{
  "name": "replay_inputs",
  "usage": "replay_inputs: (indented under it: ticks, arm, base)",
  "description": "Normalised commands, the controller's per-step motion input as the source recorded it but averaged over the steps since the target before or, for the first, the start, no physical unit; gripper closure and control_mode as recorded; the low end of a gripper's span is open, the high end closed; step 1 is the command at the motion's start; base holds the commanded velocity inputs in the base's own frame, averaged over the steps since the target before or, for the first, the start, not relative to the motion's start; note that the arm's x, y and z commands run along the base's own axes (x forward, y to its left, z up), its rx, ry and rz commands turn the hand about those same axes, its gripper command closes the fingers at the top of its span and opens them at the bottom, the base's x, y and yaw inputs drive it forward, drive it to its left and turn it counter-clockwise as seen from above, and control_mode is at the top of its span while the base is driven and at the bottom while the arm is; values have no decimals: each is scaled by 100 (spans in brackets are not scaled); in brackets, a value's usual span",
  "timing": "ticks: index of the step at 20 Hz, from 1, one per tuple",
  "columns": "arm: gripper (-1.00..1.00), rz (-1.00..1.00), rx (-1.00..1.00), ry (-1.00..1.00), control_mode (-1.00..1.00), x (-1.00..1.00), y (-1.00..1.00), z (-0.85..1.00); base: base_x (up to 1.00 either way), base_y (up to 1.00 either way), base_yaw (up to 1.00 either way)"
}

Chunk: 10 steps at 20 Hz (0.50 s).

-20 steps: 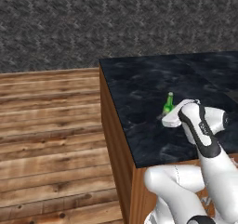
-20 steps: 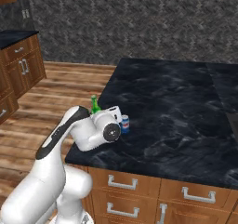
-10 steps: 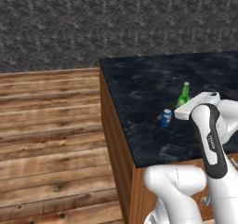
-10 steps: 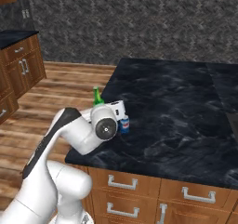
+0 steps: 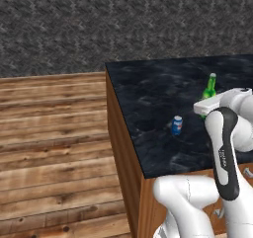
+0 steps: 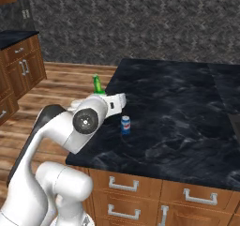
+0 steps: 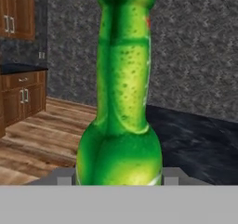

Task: Pick the can, beer from the counter and place them in the open cabinet.

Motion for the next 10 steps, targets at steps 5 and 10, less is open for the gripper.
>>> replay_inputs:
  ticks: [5,10]
  arm:
    - [100,-11,0,0,-100,-32,-4,42]
    - [100,-9,0,0,-100,-40,-2,22]
  base:
    - [0,0,0]
    - [0,0,0]
